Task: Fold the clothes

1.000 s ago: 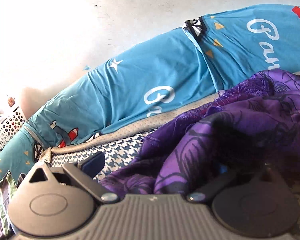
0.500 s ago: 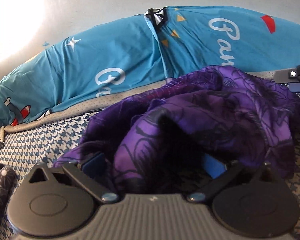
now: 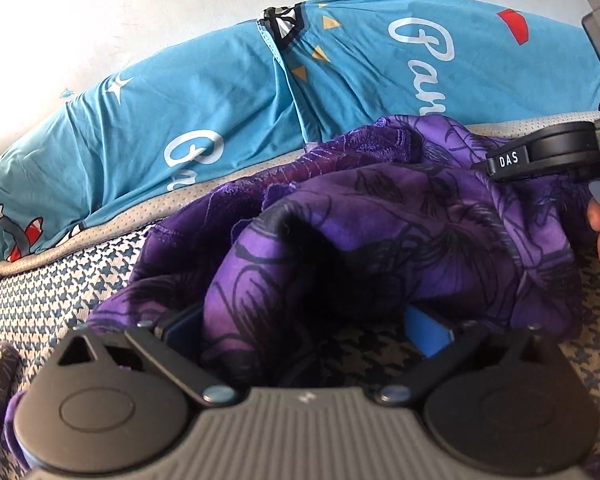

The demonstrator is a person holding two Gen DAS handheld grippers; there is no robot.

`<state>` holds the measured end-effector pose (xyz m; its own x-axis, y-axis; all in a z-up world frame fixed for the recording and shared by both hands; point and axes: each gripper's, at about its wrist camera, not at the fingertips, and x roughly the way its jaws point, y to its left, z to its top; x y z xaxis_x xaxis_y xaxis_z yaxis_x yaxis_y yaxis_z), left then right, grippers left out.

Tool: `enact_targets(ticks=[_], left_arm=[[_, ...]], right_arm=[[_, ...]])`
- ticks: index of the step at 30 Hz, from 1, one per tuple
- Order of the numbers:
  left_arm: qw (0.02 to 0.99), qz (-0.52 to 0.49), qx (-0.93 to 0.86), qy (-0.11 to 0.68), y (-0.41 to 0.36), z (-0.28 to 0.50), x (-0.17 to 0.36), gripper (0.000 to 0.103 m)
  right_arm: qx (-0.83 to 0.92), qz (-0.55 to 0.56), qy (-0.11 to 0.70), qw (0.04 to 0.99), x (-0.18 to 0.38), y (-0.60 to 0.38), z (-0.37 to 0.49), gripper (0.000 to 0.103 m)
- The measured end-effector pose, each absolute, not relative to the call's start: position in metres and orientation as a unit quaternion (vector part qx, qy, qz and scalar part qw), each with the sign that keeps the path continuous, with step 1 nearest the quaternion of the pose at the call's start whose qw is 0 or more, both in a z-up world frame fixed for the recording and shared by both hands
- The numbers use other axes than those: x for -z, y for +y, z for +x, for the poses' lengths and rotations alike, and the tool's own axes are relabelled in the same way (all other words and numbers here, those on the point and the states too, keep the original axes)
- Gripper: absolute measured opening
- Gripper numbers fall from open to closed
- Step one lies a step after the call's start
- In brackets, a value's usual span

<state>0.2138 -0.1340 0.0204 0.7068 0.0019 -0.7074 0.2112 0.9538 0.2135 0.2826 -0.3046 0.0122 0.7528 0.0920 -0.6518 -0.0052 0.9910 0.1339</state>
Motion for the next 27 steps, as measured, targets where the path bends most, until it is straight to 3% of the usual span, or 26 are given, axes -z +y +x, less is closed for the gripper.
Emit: enact_targets(ticks=[4,14,17,21,24,27], left_arm=[[0.913,0.129,0.057,0.382,-0.127,0.217,-0.021,0.103],[0.916,0.11,0.106,0.372,-0.125,0.217,-0.025,0.103],[0.918,0.124,0.113,0.359,-0.129,0.215,-0.025,0.103],[0.921,0.125,0.092,0.359,-0.123,0.222,-0.024,0.103],[0.918,0.074,0.116,0.372,-0.117,0.223,-0.032,0.103],[0.916,0.054,0.12,0.379,-0.114,0.219,-0.039,0.103]], right_arm=[[-0.012,0.074,0.328,0.942,-0.015,-0.308,0.283,0.008],[0.162,0.054,0.137,0.976,-0.081,-0.347,0.266,0.007],[0.142,0.031,0.19,0.971,-0.066,-0.352,0.282,0.009],[0.134,0.043,0.233,0.962,-0.058,-0.352,0.287,0.027],[0.114,0.077,0.223,0.965,-0.066,-0.355,0.281,0.047],[0.105,0.072,0.224,0.966,-0.07,-0.352,0.275,0.048]])
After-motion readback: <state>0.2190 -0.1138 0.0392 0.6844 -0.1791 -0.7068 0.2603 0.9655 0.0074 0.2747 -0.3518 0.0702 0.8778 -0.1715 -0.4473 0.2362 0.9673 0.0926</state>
